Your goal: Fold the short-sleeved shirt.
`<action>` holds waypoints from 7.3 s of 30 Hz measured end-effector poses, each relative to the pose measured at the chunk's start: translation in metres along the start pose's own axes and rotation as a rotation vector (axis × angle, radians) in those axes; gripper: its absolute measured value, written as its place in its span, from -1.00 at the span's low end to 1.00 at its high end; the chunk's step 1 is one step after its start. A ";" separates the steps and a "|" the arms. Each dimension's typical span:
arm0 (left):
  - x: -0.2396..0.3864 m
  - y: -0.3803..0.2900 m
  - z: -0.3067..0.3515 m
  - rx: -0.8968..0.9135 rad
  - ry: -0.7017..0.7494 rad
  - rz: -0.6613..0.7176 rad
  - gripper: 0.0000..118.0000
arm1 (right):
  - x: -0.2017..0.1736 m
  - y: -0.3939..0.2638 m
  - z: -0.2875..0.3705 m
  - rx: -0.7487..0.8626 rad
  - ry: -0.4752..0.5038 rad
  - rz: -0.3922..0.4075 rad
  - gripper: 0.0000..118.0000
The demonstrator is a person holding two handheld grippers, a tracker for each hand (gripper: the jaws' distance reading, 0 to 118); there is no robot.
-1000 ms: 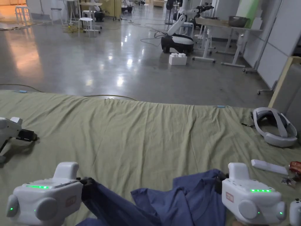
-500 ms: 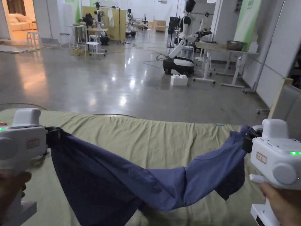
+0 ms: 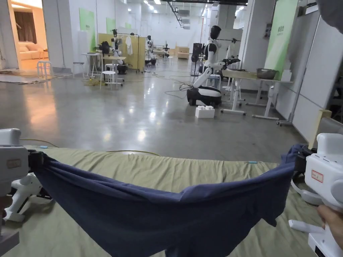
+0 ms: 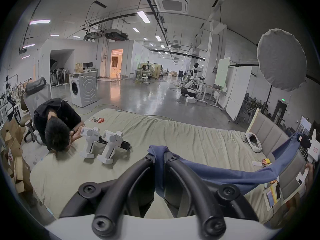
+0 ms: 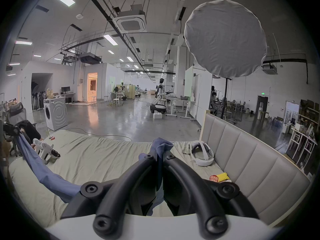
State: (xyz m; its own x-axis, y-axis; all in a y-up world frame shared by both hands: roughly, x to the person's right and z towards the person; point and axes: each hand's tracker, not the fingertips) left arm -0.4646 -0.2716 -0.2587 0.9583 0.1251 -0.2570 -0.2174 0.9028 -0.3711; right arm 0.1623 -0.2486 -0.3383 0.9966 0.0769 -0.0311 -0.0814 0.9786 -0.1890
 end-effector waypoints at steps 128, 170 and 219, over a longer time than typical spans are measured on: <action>-0.038 -0.300 -0.051 -0.700 0.224 0.179 0.16 | -0.169 -0.223 0.043 -0.254 0.098 0.017 -0.93; -0.027 -0.307 -0.037 -0.588 0.177 0.106 -0.82 | -0.198 -0.289 -0.258 -0.781 0.237 0.296 -0.86; 0.118 0.178 -0.034 0.118 -0.043 -0.120 -0.82 | -0.020 0.167 -0.066 0.121 -0.058 0.058 -0.88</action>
State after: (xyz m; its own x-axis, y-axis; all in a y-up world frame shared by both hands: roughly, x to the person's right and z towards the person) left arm -0.3968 -0.1101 -0.3850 0.9837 0.0284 -0.1776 -0.0797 0.9541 -0.2888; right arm 0.1277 -0.0991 -0.4345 0.9897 0.1417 0.0189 -0.1401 0.9878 -0.0684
